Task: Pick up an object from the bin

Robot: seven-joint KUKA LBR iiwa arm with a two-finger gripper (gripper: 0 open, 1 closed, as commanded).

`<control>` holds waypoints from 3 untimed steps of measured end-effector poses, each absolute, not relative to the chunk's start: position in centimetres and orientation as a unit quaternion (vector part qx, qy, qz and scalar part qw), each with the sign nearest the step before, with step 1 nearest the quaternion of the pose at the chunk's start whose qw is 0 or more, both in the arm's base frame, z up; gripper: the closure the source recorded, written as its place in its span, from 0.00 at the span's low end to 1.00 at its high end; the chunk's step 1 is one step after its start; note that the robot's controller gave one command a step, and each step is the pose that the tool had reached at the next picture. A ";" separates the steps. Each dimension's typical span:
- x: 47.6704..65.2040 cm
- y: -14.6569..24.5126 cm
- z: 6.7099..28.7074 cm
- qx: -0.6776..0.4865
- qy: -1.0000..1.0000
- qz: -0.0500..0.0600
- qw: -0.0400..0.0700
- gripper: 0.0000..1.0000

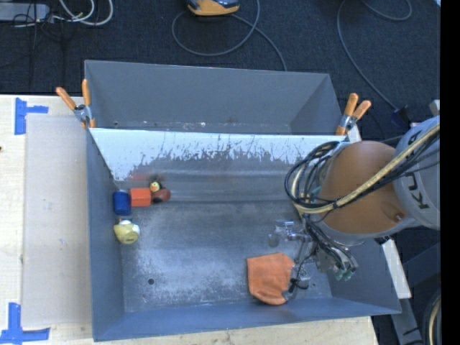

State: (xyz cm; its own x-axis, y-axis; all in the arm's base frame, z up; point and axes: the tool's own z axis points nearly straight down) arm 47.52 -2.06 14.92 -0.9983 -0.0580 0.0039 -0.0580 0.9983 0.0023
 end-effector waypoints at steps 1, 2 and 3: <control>47.5 -2.0 14.9 0.030 -1.000 -0.001 0.002 0.00; 47.6 -2.0 10.4 0.076 -0.997 -0.001 0.001 0.00; 48.4 0.0 7.2 0.099 -0.995 -0.001 -0.004 0.00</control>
Offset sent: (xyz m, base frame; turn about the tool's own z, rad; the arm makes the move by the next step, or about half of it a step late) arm -0.0004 -0.0012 -0.0792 -0.1572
